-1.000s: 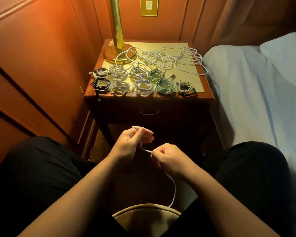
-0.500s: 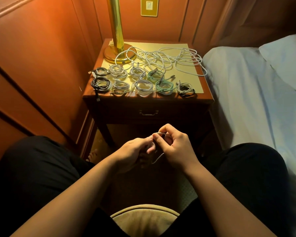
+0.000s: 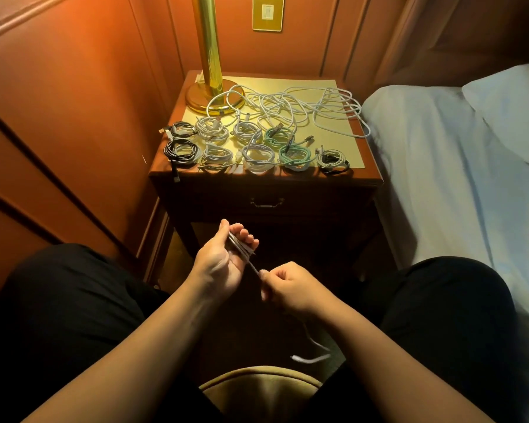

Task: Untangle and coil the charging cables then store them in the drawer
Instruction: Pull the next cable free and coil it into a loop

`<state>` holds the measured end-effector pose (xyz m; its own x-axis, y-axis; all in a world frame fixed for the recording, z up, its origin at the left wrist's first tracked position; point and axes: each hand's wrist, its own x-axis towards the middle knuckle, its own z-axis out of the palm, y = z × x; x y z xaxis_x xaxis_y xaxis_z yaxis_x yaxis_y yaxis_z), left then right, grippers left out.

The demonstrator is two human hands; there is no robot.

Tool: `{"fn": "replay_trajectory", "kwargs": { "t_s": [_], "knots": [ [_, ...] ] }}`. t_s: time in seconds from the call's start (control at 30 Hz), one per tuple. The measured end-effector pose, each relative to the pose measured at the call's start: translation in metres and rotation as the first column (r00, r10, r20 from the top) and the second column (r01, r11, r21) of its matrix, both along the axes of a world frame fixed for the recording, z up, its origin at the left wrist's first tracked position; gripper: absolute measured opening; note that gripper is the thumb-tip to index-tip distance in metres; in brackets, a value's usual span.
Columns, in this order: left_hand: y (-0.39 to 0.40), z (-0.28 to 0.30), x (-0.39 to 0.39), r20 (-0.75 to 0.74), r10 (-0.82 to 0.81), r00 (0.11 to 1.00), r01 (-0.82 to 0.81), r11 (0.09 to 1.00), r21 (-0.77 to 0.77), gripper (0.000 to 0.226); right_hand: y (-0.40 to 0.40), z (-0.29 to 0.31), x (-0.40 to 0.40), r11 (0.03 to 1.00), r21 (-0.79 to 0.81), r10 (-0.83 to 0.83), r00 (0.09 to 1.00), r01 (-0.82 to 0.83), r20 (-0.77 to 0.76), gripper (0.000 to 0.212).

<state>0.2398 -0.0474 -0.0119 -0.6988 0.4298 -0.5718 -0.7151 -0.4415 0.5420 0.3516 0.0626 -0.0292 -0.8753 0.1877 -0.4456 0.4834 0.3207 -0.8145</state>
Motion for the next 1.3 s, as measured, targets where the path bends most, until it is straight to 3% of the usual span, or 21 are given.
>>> {"fn": "replay_trajectory", "kwargs": {
  "t_s": [0.1,0.13,0.2,0.3,0.37,0.53,0.67,0.87,0.97,1.03,1.1,1.2,1.3],
  "knots": [
    [-0.005,-0.009,-0.005,-0.292,-0.178,0.940,0.121,0.972,-0.203,0.041,-0.003,0.011,0.005,0.996,0.035,0.077,0.997,-0.076,-0.030,0.054],
    [-0.007,-0.011,-0.005,-0.404,-0.297,0.865,0.182,0.937,-0.298,0.043,-0.003,0.015,0.006,0.996,0.051,0.074,0.994,-0.070,-0.083,0.053],
    [-0.011,-0.013,-0.005,-0.556,-0.542,0.630,0.233,0.815,-0.531,0.046,-0.001,0.020,0.008,0.999,0.051,0.018,0.976,-0.007,-0.218,0.045],
    [-0.010,-0.020,-0.003,-0.546,-0.774,0.322,0.214,0.621,-0.754,0.048,0.004,0.020,0.010,0.996,0.060,-0.044,0.937,0.069,-0.346,0.034],
    [-0.010,-0.023,0.002,-0.515,-0.814,0.269,0.338,0.581,-0.741,0.052,0.009,0.017,0.011,0.987,0.133,-0.034,0.921,0.093,-0.389,0.031],
    [-0.008,-0.008,0.005,-0.382,-0.815,0.436,0.627,0.580,-0.521,0.062,0.024,0.011,0.008,0.942,0.231,-0.093,0.849,0.244,-0.520,0.018],
    [-0.009,-0.004,0.003,-0.293,-0.783,0.549,0.728,0.620,-0.292,0.053,0.022,0.011,0.004,0.945,0.125,-0.199,0.833,0.304,-0.517,0.009],
    [-0.009,-0.007,0.000,-0.234,-0.625,0.745,0.664,0.731,0.162,0.051,0.011,0.002,-0.002,0.965,-0.047,-0.259,0.910,0.258,-0.323,0.040],
    [-0.005,-0.004,-0.002,-0.076,-0.456,0.886,0.455,0.831,0.318,0.053,0.010,0.005,0.000,0.977,-0.040,-0.215,0.955,0.211,-0.205,0.048],
    [-0.002,-0.003,-0.007,0.039,-0.214,0.976,0.193,0.935,0.298,0.051,0.009,0.007,0.002,0.989,0.044,-0.135,0.983,0.142,-0.126,0.048],
    [-0.001,-0.001,-0.012,0.092,-0.010,0.996,-0.011,0.975,0.223,0.046,0.006,0.009,0.003,0.995,0.066,-0.071,0.994,0.077,-0.080,0.048],
    [-0.003,-0.001,-0.016,0.099,0.129,0.987,-0.138,0.986,0.092,0.041,0.001,0.014,0.004,0.997,0.073,-0.031,0.997,0.037,-0.076,0.047],
    [-0.005,-0.010,-0.025,-0.066,0.176,0.982,-0.179,0.982,-0.052,0.045,-0.002,0.018,0.006,0.995,0.100,0.009,0.993,0.003,-0.119,0.047]
  ]
}}
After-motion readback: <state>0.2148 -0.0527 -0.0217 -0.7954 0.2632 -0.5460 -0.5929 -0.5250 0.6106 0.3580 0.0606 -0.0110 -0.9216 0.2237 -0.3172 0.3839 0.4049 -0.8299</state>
